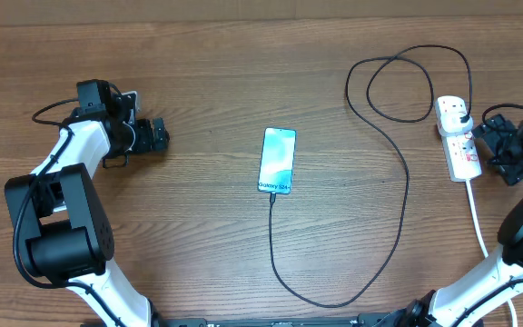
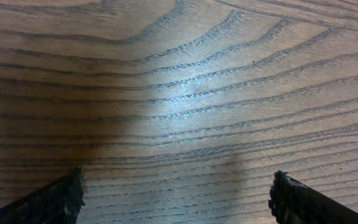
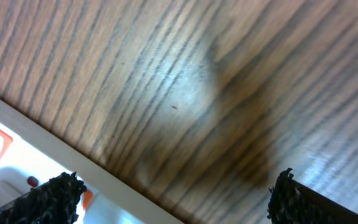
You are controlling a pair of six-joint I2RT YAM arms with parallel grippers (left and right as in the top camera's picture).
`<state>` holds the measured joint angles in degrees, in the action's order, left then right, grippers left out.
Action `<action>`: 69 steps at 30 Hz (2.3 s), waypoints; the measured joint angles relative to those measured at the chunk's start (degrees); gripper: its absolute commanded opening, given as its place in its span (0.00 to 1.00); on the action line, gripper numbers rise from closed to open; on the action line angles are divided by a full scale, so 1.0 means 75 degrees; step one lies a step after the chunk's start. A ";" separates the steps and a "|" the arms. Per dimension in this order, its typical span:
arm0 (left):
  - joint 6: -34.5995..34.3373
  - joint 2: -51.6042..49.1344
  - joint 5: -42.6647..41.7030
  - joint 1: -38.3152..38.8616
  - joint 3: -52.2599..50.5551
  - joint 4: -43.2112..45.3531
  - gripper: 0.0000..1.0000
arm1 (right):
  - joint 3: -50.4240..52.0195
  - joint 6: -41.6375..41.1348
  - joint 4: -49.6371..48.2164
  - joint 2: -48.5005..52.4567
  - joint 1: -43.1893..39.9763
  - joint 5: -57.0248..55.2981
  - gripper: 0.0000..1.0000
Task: Plug charger to phone and switch on socket
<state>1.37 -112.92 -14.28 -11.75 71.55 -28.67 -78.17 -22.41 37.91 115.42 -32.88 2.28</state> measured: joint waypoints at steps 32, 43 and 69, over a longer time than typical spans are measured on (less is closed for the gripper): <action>0.0000 0.0000 0.0000 0.0000 0.0000 0.0000 1.00 | 0.0082 -0.0035 -0.0099 0.0020 0.0213 -0.0047 1.00; 0.0000 0.0000 0.0000 0.0000 0.0000 0.0000 1.00 | 0.0064 -0.0076 -0.0017 0.0020 0.0213 -0.0061 1.00; 0.0000 0.0000 0.0000 0.0000 0.0000 0.0000 1.00 | -0.0023 -0.0178 0.0364 -0.0023 0.0239 -0.0096 1.00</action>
<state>1.37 -112.92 -14.28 -11.75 71.55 -28.67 -78.35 -23.75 40.64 115.24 -31.09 1.56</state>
